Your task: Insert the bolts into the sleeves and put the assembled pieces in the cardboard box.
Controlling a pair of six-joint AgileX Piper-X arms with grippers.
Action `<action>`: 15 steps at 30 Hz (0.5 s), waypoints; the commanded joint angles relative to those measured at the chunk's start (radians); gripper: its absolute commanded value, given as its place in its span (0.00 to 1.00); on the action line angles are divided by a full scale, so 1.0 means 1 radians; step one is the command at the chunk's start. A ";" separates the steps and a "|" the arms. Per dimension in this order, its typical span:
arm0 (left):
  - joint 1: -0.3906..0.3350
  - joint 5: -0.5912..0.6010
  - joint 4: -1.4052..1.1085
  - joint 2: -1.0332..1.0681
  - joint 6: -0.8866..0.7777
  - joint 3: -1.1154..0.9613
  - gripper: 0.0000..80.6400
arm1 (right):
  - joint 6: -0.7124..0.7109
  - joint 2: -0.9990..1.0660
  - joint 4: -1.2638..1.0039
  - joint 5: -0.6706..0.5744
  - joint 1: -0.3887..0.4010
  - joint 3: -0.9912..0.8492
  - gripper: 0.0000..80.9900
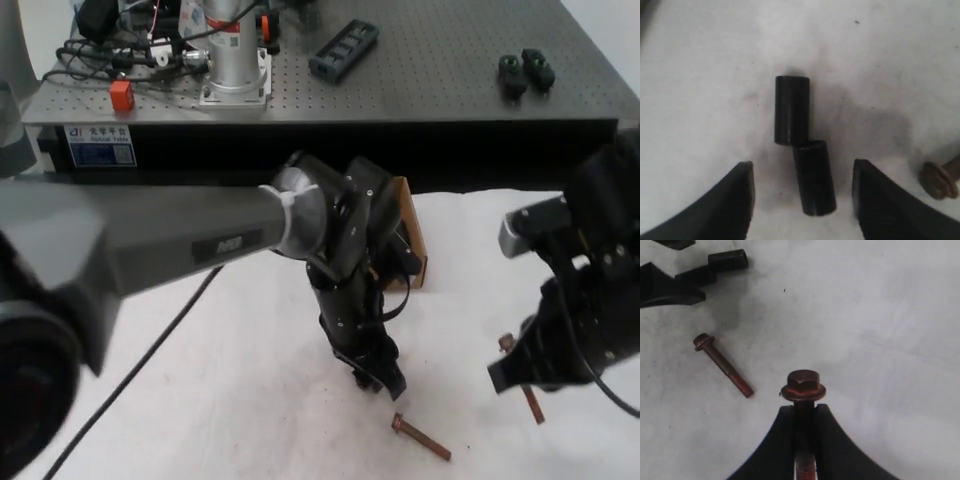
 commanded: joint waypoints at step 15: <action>0.003 0.003 0.055 -0.082 -0.053 -0.016 0.01 | 0.034 -0.112 -0.053 -0.045 -0.006 0.035 0.01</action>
